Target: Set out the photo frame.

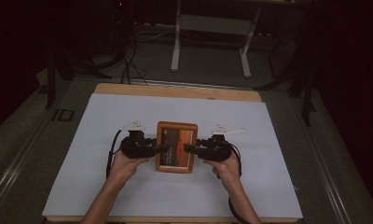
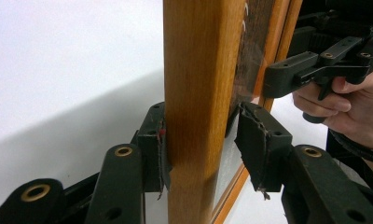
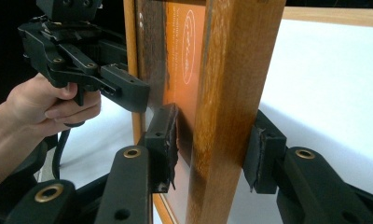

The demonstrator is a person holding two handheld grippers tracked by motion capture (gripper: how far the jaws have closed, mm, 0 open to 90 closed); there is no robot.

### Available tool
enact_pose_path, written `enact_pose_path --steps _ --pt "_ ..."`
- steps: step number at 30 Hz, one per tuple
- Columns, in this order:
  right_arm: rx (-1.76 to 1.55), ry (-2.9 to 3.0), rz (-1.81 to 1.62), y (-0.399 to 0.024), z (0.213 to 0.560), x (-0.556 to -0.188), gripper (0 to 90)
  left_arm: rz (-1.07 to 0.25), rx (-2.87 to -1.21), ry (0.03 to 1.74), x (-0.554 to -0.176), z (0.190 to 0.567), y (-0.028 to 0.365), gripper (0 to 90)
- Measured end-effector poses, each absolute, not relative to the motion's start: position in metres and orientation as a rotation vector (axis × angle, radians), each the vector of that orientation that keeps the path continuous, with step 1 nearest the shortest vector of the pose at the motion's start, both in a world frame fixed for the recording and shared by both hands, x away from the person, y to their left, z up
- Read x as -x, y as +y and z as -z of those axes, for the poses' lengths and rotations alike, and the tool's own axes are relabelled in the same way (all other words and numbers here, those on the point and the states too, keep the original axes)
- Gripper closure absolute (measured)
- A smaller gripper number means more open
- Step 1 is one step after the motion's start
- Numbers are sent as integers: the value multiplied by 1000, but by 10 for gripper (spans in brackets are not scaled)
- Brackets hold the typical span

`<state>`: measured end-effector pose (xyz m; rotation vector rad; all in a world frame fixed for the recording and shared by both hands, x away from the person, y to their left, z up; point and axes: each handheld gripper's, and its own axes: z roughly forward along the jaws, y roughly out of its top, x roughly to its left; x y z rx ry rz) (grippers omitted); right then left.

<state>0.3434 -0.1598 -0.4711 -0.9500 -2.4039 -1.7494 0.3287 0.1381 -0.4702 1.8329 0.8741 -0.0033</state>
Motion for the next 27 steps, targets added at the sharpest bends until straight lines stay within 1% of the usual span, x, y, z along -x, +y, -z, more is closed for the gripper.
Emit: enact_pose_path --steps 27 --pt "1020 -2367 1702 -154 489 -352 578 30 -1837 925 -337 486 141 559"
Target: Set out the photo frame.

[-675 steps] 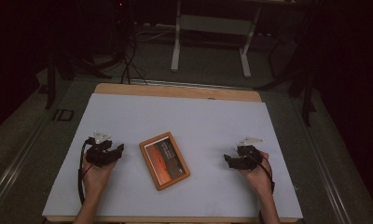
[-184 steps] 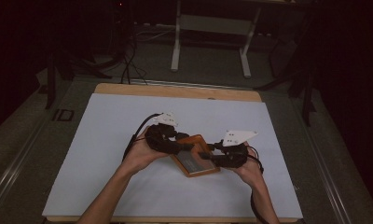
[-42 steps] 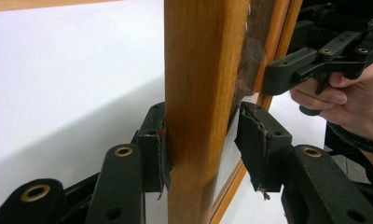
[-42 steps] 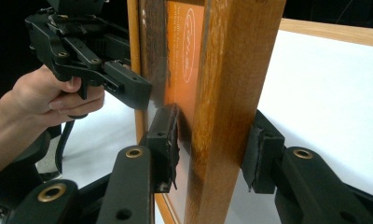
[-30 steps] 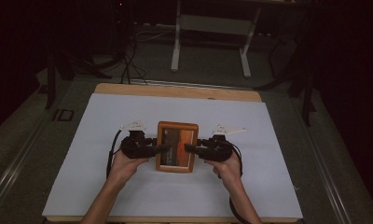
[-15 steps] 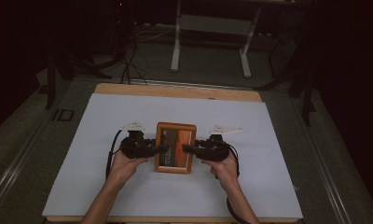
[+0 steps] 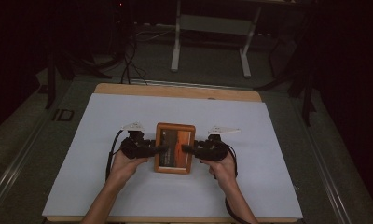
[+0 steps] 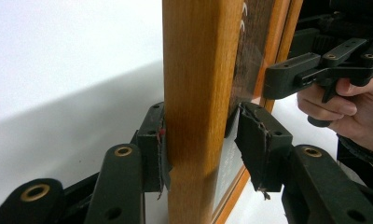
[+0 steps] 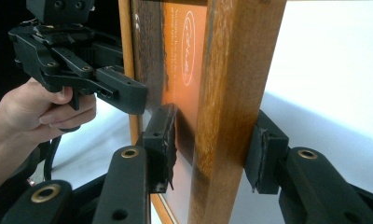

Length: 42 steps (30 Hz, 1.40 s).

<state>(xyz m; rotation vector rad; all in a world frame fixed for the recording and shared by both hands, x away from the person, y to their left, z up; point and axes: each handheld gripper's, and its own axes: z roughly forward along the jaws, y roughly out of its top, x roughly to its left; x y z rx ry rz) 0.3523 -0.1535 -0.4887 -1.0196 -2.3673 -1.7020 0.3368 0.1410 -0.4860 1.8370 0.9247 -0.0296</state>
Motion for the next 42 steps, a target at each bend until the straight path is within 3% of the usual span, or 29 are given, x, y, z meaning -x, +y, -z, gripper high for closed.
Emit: enact_pose_path --steps 42 --pt "993 -2394 1698 -152 498 -350 579 78 -1863 913 -337 498 143 556"
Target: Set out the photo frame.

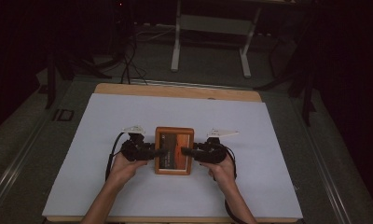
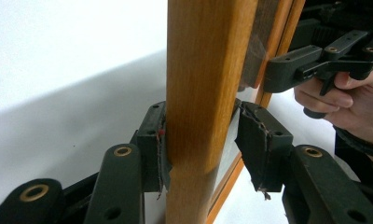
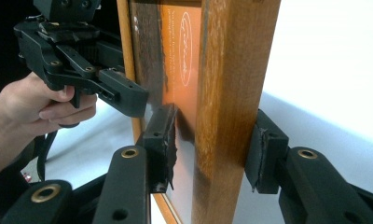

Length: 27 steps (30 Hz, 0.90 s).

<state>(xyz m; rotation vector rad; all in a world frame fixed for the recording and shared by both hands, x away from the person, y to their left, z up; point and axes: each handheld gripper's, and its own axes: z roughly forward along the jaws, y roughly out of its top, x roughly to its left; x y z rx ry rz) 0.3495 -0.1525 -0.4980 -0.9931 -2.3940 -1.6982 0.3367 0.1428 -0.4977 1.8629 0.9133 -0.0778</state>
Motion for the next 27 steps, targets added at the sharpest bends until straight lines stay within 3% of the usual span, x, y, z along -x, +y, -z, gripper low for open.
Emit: enact_pose_path --steps 27 --pt "983 -2434 1704 -151 498 -346 569 84 -1876 922 -336 498 142 550"
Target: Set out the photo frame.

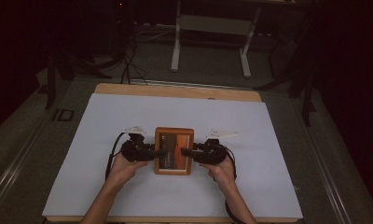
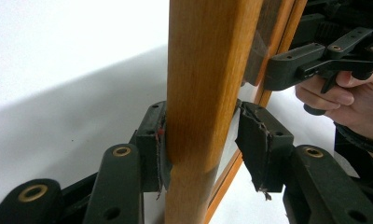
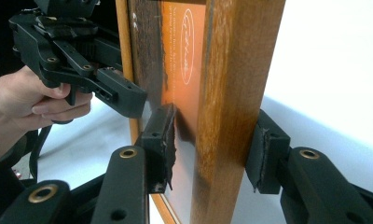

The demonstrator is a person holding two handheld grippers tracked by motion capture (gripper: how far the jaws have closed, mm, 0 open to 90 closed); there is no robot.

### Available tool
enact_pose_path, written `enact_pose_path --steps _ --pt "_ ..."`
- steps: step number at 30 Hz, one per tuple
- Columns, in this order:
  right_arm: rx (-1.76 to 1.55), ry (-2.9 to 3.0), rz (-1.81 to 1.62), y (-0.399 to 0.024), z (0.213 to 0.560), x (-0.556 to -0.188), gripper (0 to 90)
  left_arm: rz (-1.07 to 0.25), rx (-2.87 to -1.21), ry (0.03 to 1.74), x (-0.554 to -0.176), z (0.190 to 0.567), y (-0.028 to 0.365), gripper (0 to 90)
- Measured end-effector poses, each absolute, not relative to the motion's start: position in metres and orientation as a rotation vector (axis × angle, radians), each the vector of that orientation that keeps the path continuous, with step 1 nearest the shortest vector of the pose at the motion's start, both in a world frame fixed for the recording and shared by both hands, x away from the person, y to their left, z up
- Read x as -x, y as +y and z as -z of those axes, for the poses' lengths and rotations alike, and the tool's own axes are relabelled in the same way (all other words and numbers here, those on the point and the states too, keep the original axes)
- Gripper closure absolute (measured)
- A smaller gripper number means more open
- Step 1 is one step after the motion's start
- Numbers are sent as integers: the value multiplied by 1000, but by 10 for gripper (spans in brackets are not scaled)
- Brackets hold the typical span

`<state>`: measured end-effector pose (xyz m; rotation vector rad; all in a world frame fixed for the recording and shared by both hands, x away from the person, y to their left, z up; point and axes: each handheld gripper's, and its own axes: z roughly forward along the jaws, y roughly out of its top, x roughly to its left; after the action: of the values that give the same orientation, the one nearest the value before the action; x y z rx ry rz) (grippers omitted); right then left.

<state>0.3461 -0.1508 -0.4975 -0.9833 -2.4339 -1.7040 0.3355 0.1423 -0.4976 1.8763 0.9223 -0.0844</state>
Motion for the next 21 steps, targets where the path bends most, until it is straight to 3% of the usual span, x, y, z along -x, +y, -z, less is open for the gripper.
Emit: enact_pose_path --steps 9,21 --pt "959 -2490 1673 -149 496 -345 532 101 -1882 922 -336 499 141 483" --pt "918 -2540 1642 -152 489 -343 485 63 -1864 906 -333 488 152 458"
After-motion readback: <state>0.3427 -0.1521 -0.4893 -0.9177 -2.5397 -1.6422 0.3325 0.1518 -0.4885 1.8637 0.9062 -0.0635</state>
